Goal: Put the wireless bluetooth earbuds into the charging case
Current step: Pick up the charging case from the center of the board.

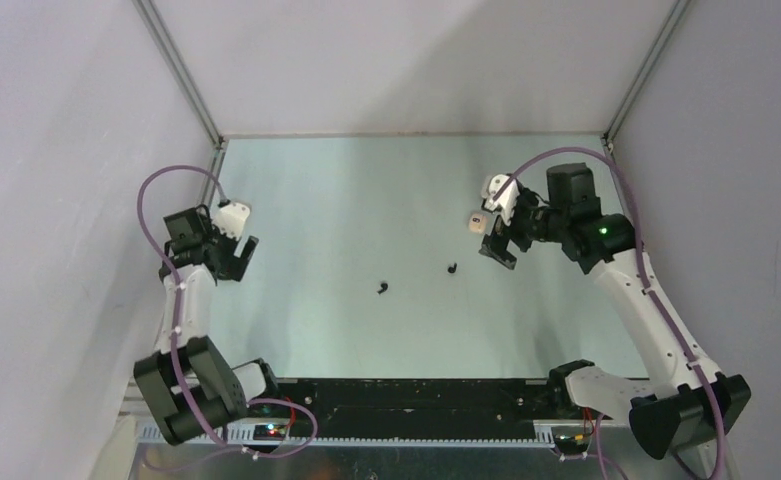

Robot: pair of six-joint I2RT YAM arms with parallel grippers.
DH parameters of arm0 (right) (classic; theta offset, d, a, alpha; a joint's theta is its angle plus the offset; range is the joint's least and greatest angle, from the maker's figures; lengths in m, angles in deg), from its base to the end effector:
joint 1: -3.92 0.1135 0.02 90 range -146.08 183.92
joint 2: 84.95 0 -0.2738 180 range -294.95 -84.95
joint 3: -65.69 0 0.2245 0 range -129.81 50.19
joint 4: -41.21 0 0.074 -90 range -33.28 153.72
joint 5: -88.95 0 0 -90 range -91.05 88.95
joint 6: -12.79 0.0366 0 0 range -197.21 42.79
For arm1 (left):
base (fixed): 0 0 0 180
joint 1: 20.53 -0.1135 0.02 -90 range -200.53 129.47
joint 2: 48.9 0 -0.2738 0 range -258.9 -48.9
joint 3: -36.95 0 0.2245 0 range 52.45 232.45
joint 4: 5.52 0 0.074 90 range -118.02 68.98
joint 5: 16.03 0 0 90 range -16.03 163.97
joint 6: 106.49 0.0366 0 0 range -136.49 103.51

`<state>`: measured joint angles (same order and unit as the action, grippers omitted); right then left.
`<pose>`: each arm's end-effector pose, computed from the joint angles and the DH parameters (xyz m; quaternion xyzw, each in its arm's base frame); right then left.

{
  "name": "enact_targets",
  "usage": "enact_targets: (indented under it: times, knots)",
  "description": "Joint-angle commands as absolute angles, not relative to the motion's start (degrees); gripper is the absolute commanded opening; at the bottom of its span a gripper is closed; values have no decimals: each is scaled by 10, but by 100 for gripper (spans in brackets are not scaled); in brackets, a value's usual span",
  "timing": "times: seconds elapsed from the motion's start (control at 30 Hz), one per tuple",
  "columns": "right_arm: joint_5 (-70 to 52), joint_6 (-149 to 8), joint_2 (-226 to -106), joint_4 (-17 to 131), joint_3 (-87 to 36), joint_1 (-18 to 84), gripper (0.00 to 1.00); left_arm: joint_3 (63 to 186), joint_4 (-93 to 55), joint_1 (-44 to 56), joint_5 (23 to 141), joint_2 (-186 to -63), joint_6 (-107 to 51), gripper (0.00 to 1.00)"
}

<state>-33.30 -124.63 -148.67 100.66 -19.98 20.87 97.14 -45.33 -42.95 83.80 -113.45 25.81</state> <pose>0.1763 0.0742 0.3790 -0.5629 0.6638 0.1287 0.4754 0.1920 0.0725 0.2670 0.1913 0.8982 0.1410 0.3699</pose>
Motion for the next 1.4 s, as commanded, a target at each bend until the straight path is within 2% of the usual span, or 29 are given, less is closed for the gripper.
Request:
enact_targets:
  times: [0.0,0.2,0.4,0.63,0.67,0.7,0.8,1.03,1.13,1.27,1.37]
  knots:
    - [-362,-1204,-1481,956,-173,219,99,959,-445,-435,813,-1198,335,99]
    - [-342,-1210,-1467,934,-122,247,99,1001,-436,-442,753,-1308,335,99]
    - [-350,-1211,-1442,922,-107,254,100,1059,-439,-455,762,-1388,305,100]
    - [-345,-1208,-1420,911,-96,296,100,1132,-512,-454,812,-1458,291,97]
    - [-342,-1209,-1344,910,-96,304,100,1134,-520,-454,816,-1459,292,97]
    - [-341,-1210,-1393,909,-96,308,100,1138,-523,-453,816,-1462,293,96]
    - [-333,-1211,-1406,907,-94,324,100,1150,-545,-453,817,-1472,295,93]
    - [-320,-1217,-1401,902,-86,336,100,1174,-610,-452,845,-1503,307,69]
    - [-317,-1216,-1399,898,-85,338,100,1162,-609,-452,847,-1497,311,64]
    - [-307,-1199,-1406,878,-85,348,100,1156,-616,-450,849,-1493,311,45]
    - [-293,-1162,-1415,839,-85,351,100,1150,-630,-444,870,-1484,313,37]
